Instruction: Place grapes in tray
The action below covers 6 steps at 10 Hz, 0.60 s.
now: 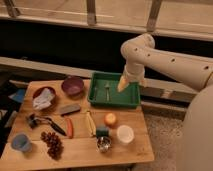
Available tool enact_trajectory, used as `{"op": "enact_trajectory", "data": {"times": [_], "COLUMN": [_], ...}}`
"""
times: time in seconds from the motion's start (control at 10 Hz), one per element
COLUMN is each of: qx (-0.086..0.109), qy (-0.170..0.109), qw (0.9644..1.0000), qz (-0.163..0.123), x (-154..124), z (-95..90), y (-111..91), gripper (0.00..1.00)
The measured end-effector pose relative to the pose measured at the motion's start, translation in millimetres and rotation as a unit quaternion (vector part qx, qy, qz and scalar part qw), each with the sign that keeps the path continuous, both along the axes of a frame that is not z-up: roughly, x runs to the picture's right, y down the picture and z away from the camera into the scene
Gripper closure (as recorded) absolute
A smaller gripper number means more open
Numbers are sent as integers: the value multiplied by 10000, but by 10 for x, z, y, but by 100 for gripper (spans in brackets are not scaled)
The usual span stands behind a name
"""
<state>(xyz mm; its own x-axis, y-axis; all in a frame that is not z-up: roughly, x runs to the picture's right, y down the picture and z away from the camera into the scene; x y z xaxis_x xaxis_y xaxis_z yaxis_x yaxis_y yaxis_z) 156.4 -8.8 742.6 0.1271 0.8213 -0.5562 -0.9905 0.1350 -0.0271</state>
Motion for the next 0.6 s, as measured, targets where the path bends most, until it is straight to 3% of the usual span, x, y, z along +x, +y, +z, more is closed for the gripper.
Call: {"op": "enact_trajectory", "data": {"times": [0.6], "qx": [-1], "qy": [4], "qw": [10000], "qz": [-2], "x": [5], "z": [3], "y": [3], "gripper": [20]}}
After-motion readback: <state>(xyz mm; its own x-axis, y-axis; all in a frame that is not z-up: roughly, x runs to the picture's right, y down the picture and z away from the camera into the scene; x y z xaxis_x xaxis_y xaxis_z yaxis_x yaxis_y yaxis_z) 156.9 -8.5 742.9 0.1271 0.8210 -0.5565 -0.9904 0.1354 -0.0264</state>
